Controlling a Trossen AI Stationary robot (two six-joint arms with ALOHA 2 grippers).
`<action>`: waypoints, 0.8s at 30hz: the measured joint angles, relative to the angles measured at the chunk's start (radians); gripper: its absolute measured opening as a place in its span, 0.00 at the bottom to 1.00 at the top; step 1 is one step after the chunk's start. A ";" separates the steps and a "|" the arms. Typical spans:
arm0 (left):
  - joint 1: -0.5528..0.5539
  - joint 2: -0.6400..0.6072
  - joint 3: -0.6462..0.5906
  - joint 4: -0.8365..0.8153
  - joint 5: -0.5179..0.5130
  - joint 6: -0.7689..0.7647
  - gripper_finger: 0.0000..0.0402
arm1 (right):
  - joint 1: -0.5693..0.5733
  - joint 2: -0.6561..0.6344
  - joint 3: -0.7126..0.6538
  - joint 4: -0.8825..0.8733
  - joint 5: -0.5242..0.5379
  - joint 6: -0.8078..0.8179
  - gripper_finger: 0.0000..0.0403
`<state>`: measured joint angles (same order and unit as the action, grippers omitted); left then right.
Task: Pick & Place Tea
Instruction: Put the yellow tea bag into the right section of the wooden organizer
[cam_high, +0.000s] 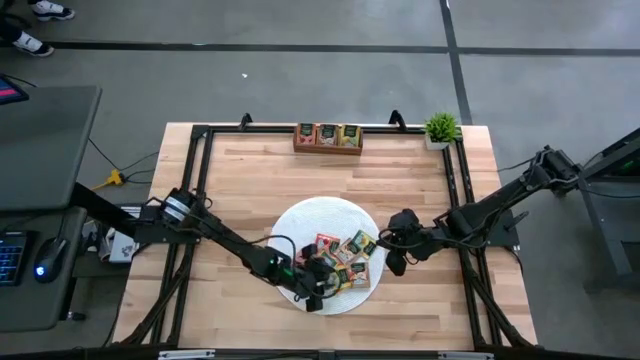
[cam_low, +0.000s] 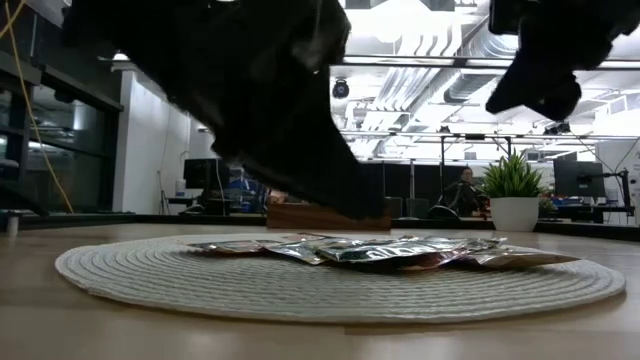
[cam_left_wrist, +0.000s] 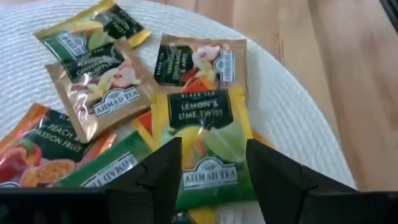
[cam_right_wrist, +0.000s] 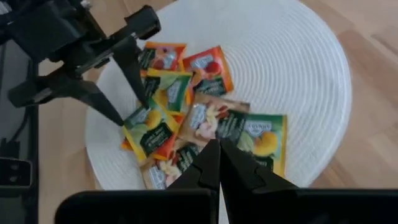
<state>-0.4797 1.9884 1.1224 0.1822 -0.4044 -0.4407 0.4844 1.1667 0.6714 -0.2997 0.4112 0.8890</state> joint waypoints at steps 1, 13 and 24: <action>0.001 0.005 0.008 -0.001 -0.013 -0.011 0.44 | 0.006 0.000 -0.008 0.012 -0.001 0.007 0.00; -0.015 0.016 0.015 -0.097 -0.042 -0.063 0.44 | 0.062 0.000 -0.066 0.097 0.015 0.052 0.00; -0.012 0.042 0.022 -0.096 -0.033 -0.071 0.44 | 0.062 0.000 -0.067 0.102 0.027 0.052 0.00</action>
<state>-0.4916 2.0308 1.1442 0.0861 -0.4376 -0.5122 0.5461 1.1667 0.6048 -0.1980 0.4384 0.9409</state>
